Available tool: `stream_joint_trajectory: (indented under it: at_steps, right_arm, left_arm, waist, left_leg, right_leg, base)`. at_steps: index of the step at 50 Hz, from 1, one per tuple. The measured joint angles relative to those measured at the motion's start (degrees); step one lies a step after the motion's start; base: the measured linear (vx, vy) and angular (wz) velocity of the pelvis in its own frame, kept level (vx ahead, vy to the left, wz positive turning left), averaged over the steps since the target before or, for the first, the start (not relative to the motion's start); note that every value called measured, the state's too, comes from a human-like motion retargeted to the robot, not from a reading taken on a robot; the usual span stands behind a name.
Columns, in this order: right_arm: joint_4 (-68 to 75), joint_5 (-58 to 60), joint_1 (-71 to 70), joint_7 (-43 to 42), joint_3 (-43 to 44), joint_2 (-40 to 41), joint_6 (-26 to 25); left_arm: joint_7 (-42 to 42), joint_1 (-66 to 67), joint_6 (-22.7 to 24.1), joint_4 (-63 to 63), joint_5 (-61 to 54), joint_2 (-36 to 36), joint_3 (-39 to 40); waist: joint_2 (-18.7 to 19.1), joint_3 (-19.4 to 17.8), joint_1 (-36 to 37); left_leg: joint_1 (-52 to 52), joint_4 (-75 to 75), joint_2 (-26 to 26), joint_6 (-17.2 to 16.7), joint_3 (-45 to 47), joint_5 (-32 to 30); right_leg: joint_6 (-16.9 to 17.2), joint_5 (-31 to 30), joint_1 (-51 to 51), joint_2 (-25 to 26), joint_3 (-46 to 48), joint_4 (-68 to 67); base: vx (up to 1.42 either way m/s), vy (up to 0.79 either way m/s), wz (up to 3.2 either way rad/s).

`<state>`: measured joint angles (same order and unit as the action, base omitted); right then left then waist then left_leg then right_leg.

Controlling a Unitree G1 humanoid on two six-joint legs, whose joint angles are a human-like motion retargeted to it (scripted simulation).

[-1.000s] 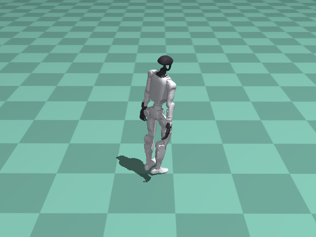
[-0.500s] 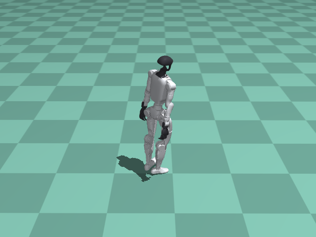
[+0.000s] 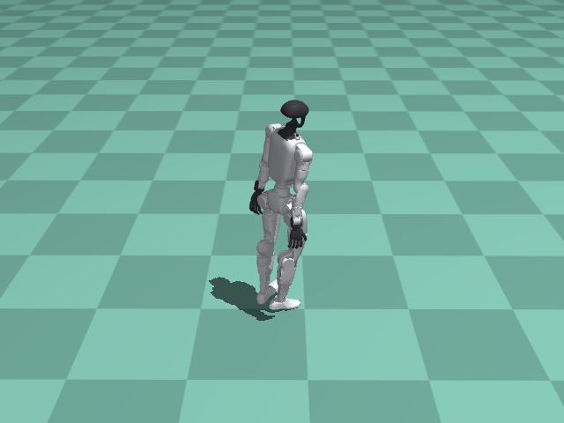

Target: In place motions

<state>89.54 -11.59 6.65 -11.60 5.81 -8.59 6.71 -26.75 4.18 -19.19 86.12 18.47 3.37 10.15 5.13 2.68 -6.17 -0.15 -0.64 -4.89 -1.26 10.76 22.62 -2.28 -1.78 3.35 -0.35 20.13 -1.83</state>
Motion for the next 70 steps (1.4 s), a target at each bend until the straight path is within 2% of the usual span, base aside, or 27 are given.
stream_joint_trajectory:
  at_steps: [8, 20, 30, 38, 42, 47, 50, 53, 57, 61, 65, 70]
  right_arm:
    - [-3.53, 0.98, -1.2, 1.33, 0.79, -0.49, -1.55]
    - [-5.51, 3.14, -4.32, 3.16, 1.99, -2.43, -1.24]
    - [-5.92, 11.3, -7.33, 7.54, 2.65, -5.3, -4.02]
    - [-5.21, 11.73, -11.44, 5.64, 2.08, -8.04, -8.73]
    - [-4.94, 15.64, -12.89, 3.85, 0.55, -9.65, -10.28]
    - [-5.02, 23.55, -14.78, -2.79, -2.13, -11.39, -12.41]
    - [-5.94, 27.0, -15.57, -5.38, -3.51, -12.53, -14.71]
    - [-6.66, 29.48, -16.43, -6.8, -4.63, -13.73, -16.62]
    - [-6.57, 32.2, -17.89, -5.09, -5.46, -15.17, -18.53]
    - [-6.6, 34.87, -18.45, -1.12, -5.43, -16.43, -19.84]
    - [-7.19, 37.09, -17.99, 3.79, -4.12, -17.22, -19.5]
    - [-8.25, 34.84, -16.2, 6.65, -1.93, -16.23, -17.27]
  left_arm:
    - [0.1, -0.06, -0.24, 0.27, -0.24, 0.17, -0.05]
    - [0.29, -0.18, -0.16, -0.03, 0.24, 0.27, -1.44]
    - [0.44, -0.02, -0.06, -0.01, -0.04, 0.16, -1.74]
    - [-0.01, 0.2, 0.05, 0.1, 0.83, -0.07, -2.53]
    - [-0.22, 0.11, 0.03, -0.06, 0.65, -0.19, -3.18]
    - [-0.53, -0.48, 0.23, -1.06, 0.55, -0.55, -4.38]
    - [-0.63, -0.48, 0.58, -2.11, 0.94, -0.72, -5.53]
    - [-0.72, -0.13, 0.97, -2.82, 1.74, -0.89, -6.23]
    - [-0.85, 0.24, 1.15, -2.92, 2.96, -1.0, -6.61]
    - [-0.99, 0.47, 1.05, -2.42, 3.47, -0.9, -6.78]
    - [-1.24, 0.76, 0.83, -2.01, 3.69, -0.74, -6.22]
    - [-0.9, 0.68, 0.61, -2.09, 3.85, -0.19, -4.7]
  waist:
    - [0.44, 0.57, -0.52]
    - [1.66, 1.87, -1.58]
    - [2.18, 1.94, -1.94]
    - [2.84, 0.33, -1.55]
    - [2.73, -0.43, -1.82]
    - [1.83, -2.41, -1.61]
    - [1.05, -3.45, -1.33]
    - [0.8, -4.53, -0.77]
    - [1.64, -5.79, 0.23]
    - [2.4, -7.02, 1.36]
    - [2.18, -7.38, 1.85]
    - [1.47, -6.89, 0.61]
  left_leg:
    - [0.24, -0.03, 0.31, -0.33, 0.37, 0.18]
    - [0.45, -0.46, 1.28, -1.07, 0.12, 0.52]
    - [0.37, -1.94, 2.35, -2.09, 0.44, 0.95]
    - [0.45, -3.38, 3.42, -3.1, 2.24, 1.33]
    - [-0.92, -6.38, 3.92, -3.97, 3.4, 1.03]
    - [-5.43, -15.09, 4.78, -4.92, 6.78, -3.42]
    - [-8.5, -20.94, 4.41, -3.3, 8.75, -5.86]
    - [-9.89, -22.63, 3.63, -2.13, 11.25, -3.61]
    - [-11.23, -18.27, -0.31, 0.09, 8.71, -0.42]
    - [-11.97, -11.72, -5.35, 4.27, 0.79, 0.18]
    - [-11.71, -8.03, -7.58, 10.34, -2.51, -5.53]
    - [-10.35, -9.4, -5.53, 7.73, -0.81, -2.11]
  right_leg:
    - [-0.25, 0.33, 0.03, 0.29, -0.49, -0.27]
    - [-0.74, 1.82, 0.09, 1.02, -0.84, -1.66]
    - [-1.37, 2.48, -0.11, 1.84, -1.4, -2.14]
    - [-2.01, 2.54, -0.08, 2.61, -3.05, -2.37]
    - [-2.2, 2.59, 0.06, 2.38, -3.5, -2.4]
    - [-2.3, 2.61, 0.24, 0.9, -4.4, -2.89]
    - [-2.25, 2.43, 0.3, -0.37, -4.86, -2.96]
    - [-2.31, 2.07, 0.11, -0.82, -5.84, -2.92]
    - [-2.48, 1.88, -0.18, 0.1, -6.98, -2.96]
    - [-2.58, 2.14, -1.08, 1.49, -8.14, -3.04]
    - [-2.39, 2.73, -2.17, 1.99, -8.87, -3.2]
    - [-1.96, 4.14, -3.24, 2.28, -7.48, -3.92]
  base:
    - [0.05, -0.06, -0.03]
    - [0.06, -0.07, 0.04]
    - [0.05, -0.09, -0.02]
    - [0.03, -0.03, -0.11]
    - [0.0, 0.0, 0.0]
    - [0.0, 0.0, 0.0]
    - [0.0, 0.0, 0.0]
    - [-0.01, 0.05, -0.34]
    - [0.05, 0.07, -0.5]
    - [0.06, 0.07, -0.49]
    - [0.11, 0.09, -0.36]
    - [0.14, 0.05, -0.01]
